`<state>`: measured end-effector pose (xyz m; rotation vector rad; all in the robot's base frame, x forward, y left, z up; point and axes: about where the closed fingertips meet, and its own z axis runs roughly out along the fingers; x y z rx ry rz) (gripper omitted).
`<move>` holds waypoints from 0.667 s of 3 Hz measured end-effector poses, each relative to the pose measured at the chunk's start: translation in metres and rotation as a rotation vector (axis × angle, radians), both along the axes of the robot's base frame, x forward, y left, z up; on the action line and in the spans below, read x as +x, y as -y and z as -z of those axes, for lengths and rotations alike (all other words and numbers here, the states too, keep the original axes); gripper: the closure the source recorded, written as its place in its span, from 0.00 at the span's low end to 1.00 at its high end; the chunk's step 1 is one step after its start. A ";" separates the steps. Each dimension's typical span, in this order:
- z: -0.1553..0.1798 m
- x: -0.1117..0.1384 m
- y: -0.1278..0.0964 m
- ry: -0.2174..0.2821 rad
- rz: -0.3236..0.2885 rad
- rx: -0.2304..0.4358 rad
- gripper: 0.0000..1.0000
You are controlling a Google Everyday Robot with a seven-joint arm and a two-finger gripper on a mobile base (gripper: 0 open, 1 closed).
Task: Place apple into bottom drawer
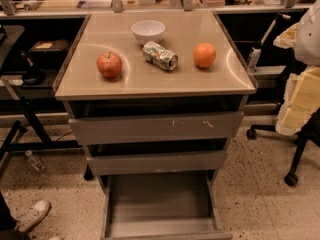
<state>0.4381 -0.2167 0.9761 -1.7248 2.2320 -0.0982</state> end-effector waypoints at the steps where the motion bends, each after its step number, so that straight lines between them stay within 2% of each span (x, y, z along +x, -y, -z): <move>1: 0.000 0.000 0.000 0.000 0.000 0.000 0.00; 2: -0.006 0.004 -0.008 -0.001 0.006 0.014 0.00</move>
Offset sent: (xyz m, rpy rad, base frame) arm 0.0081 0.0148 0.0068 0.0296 0.0302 -0.0131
